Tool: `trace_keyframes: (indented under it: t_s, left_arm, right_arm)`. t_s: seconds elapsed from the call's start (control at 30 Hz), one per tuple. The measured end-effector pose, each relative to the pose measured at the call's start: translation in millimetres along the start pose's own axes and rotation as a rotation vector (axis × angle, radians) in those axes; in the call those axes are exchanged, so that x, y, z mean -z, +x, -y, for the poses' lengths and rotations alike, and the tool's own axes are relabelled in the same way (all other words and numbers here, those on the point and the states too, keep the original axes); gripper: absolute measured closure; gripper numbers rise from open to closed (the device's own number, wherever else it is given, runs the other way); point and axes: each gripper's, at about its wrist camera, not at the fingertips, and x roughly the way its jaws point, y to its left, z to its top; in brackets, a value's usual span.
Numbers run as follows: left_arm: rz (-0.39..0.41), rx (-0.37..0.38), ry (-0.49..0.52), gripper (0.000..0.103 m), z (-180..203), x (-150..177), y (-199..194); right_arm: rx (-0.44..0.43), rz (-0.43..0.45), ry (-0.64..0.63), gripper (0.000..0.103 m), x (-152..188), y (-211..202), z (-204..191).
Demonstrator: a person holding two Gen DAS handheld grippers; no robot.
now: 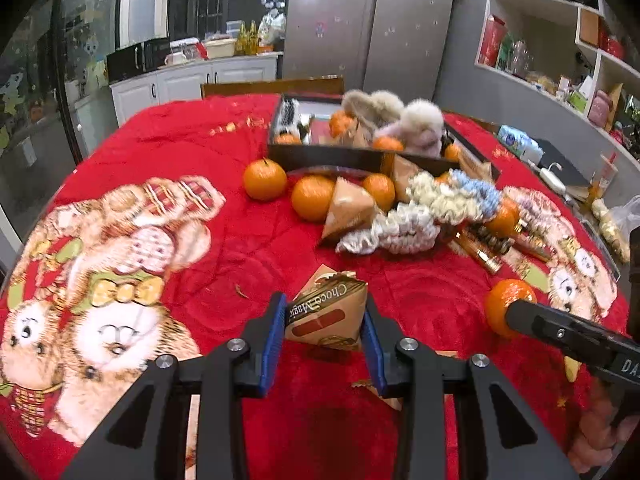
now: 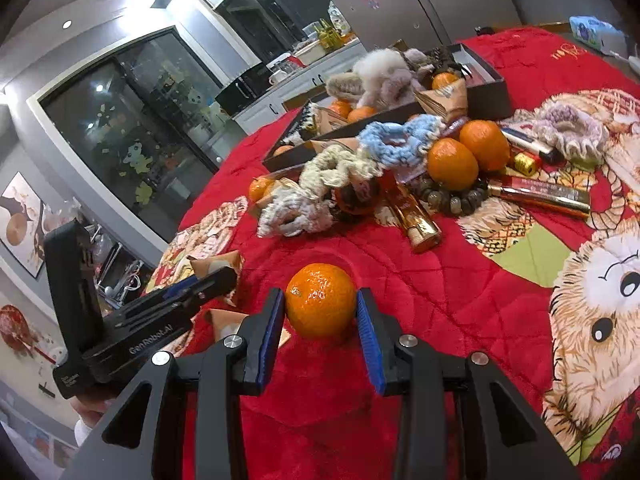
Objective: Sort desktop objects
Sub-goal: 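Lift the packet and orange with both tools and carry them toward the tray, then lower the held packet and orange over the black tray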
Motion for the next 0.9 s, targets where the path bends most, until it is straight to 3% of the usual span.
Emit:
trace_keyframes:
  t_s: [0.47,0.9]
  left_arm:
    - [0.114,0.013,0.009,0.066,-3.2,-10.2,-63.8]
    - [0.156,0.056,0.051,0.066,12.7,-52.2,-64.0]
  right_arm:
    - [-0.028,0.050,-0.092,0.068,-9.3,-17.7,-38.5]
    - [-0.031,0.078,-0.173,0.068,-38.8,-18.5,-55.8]
